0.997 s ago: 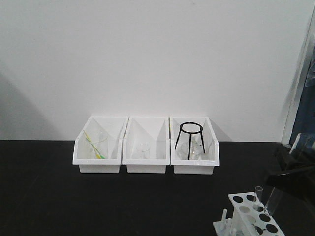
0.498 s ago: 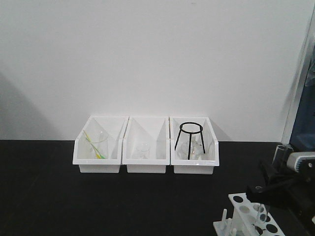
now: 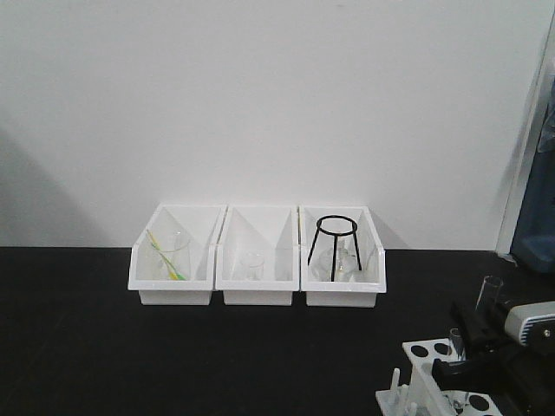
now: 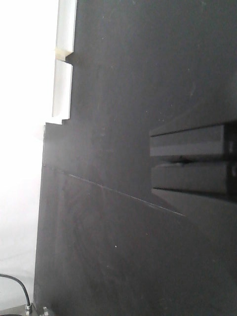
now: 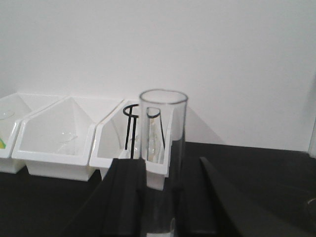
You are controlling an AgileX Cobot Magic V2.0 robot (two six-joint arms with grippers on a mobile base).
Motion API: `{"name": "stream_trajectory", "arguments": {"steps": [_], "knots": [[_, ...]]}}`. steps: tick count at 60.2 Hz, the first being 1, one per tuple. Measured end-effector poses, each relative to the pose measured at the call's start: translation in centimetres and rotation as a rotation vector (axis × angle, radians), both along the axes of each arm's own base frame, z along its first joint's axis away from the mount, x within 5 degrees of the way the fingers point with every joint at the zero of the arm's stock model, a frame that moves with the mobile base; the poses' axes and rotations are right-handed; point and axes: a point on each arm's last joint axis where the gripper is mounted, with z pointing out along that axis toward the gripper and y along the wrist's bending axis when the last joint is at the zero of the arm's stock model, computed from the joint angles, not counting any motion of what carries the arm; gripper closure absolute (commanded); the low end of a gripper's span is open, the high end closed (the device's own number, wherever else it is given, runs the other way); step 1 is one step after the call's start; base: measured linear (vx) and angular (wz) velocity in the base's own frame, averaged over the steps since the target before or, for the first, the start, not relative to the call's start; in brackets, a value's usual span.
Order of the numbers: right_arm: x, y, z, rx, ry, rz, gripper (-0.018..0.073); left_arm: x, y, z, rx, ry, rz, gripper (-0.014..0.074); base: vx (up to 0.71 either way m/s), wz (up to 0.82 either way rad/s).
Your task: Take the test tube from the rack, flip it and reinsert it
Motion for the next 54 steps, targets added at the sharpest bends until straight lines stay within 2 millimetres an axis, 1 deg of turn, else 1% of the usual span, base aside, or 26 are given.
{"name": "stream_trajectory", "arguments": {"steps": [10,17,24,32,43,54], "knots": [[0.5,0.1,-1.3,-0.007,0.042,0.000,0.0568,0.0,0.0,0.0,0.000,0.000,0.000,0.0603,0.00,0.00],[0.7,0.2,-1.7,0.014,0.041,-0.001,0.0568,0.0,0.0,0.0,0.000,0.000,0.000,0.0603,0.00,0.00],[0.5,0.2,-2.3,0.021,0.032,0.007,0.0568,0.0,0.0,0.0,0.000,0.000,0.000,0.0603,0.00,0.00],[0.3,0.3,-3.3,0.009,0.060,0.018,0.0568,0.0,0.0,0.0,0.000,0.000,0.000,0.0603,0.00,0.00],[0.3,0.4,-3.5,-0.001,0.073,0.030,0.0567,0.0,0.0,0.0,0.000,0.000,0.000,0.0603,0.00,0.00],[0.2,0.4,-4.2,-0.013,0.151,0.032,0.0560,0.0,0.0,0.0,0.000,0.000,0.000,0.0603,0.00,0.00]]}}
